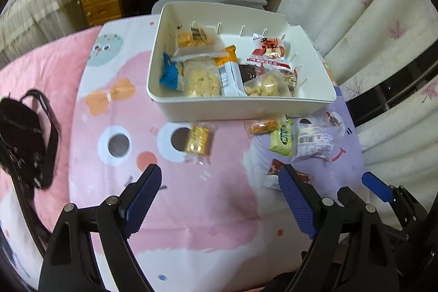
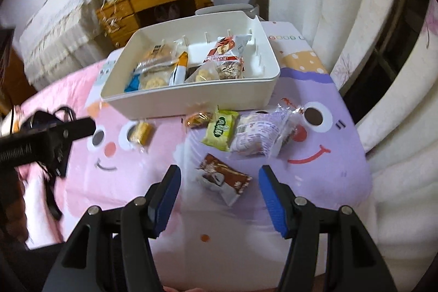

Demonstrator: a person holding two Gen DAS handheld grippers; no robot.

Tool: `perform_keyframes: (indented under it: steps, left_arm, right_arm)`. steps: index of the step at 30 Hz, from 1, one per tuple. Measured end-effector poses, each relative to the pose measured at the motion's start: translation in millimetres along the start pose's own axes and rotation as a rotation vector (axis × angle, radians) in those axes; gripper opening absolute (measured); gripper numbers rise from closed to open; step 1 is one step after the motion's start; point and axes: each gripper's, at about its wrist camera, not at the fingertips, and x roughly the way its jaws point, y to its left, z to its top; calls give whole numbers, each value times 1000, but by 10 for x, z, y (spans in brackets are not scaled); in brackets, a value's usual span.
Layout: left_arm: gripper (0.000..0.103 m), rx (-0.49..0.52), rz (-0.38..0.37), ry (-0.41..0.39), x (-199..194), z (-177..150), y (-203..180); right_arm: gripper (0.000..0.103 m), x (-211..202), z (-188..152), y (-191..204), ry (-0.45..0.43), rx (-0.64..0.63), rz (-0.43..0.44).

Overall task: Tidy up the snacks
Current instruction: 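Move both tools back to the snacks beside the tray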

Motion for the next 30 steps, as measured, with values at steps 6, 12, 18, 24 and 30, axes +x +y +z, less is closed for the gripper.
perform_keyframes:
  steps: [6, 12, 18, 24, 30]
  left_arm:
    - [86, -81, 2, -9, 17, -109, -166]
    - [86, -181, 15, -27, 46, -219, -422]
    - [86, -297, 25, -38, 148, -354, -601]
    - [86, -428, 55, -41, 343, -485, -744]
    - [86, -526, 96, -5, 677, -524, -878]
  right_arm:
    - [59, -44, 50, -106, -16, -146, 29]
    - [59, -44, 107, -269, -26, -289, 72]
    - [59, 9, 189, -458, -44, -411, 111]
    - [59, 98, 201, -603, -86, -581, 134]
    - [59, 265, 145, -671, -140, -763, 145]
